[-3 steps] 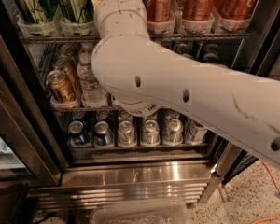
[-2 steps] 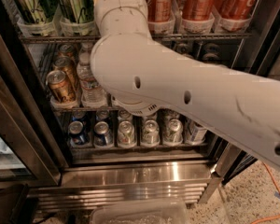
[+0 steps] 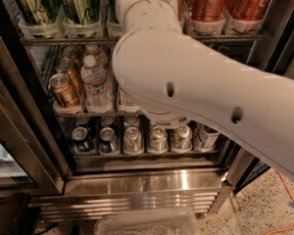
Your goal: Pick green can from top shelf of fridge
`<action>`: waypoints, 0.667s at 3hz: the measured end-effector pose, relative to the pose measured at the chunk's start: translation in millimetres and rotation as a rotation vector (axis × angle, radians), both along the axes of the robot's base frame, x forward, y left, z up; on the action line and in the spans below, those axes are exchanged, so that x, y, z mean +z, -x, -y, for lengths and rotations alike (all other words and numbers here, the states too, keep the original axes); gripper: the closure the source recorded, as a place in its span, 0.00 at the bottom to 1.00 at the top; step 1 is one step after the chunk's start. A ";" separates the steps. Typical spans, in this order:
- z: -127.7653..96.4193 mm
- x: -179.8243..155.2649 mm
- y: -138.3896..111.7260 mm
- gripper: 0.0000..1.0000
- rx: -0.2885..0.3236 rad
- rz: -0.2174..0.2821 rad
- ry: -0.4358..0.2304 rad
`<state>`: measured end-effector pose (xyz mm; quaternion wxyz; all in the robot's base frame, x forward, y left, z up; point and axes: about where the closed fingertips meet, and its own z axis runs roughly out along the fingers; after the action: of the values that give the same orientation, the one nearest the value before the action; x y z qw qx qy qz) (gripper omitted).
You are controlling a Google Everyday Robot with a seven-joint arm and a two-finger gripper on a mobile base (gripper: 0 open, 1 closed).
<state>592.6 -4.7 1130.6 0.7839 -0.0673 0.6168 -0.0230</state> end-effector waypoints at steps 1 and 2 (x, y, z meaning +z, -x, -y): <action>20.9 -4.3 19.3 1.00 0.012 -0.063 0.007; 33.7 -16.8 37.9 1.00 0.063 -0.145 0.040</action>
Offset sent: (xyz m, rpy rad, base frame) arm -0.0650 -0.0194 -0.0597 -0.1147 0.3360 0.2832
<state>554.8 -38.4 1113.9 0.7360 -0.1039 0.6689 -0.0060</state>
